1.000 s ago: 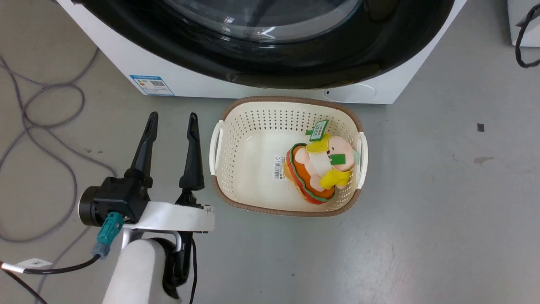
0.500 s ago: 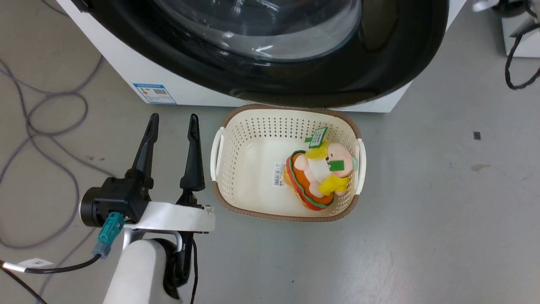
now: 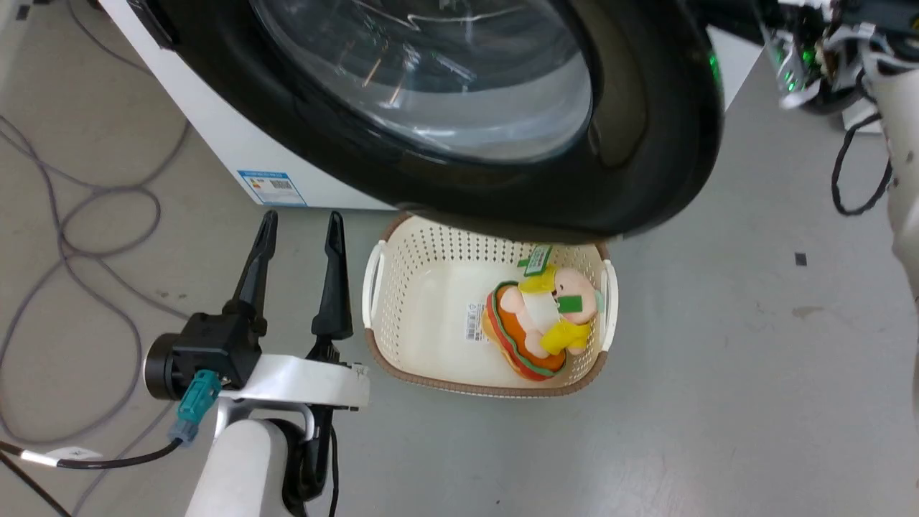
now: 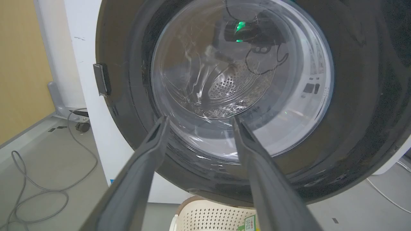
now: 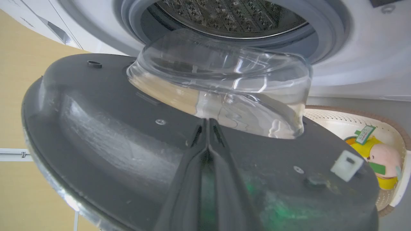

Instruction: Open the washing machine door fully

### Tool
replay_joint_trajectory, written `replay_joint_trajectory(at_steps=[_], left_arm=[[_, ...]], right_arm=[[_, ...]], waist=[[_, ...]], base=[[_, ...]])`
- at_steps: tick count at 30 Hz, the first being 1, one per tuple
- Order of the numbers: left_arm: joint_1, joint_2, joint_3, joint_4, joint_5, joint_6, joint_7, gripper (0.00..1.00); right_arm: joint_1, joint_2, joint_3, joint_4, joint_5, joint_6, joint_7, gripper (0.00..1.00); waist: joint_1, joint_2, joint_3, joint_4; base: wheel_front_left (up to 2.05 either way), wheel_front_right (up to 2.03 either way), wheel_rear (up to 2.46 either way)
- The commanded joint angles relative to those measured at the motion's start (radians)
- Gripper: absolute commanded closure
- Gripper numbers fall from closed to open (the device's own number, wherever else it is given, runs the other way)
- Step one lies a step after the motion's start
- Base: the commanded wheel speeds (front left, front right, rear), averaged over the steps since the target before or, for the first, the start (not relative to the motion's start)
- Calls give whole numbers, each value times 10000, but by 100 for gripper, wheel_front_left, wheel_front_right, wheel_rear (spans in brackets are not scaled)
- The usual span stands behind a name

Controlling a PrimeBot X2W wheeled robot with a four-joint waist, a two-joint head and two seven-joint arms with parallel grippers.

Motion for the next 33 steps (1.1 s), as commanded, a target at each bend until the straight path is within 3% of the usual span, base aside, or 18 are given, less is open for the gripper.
replay_joint_trajectory(at_steps=[1,21,33], left_arm=[[132,18,-22,32,-11,44,-55,0],[1086,18,330,649,682,-323,-55,0],[1591,18,527,845,828,-431,-55,0]], right_arm=[[334,109,10,-101,108,-6,164,100],[3277,879,54,-2304,658,-6,1556,100],[4923,1245,675,-4075,1130,-6,2467,100]], waist=[[0,-1,-107,14],[0,-1,-1448,287],[0,-1,-1855,302]], base=[[0,0,0],[0,0,0],[0,0,0]])
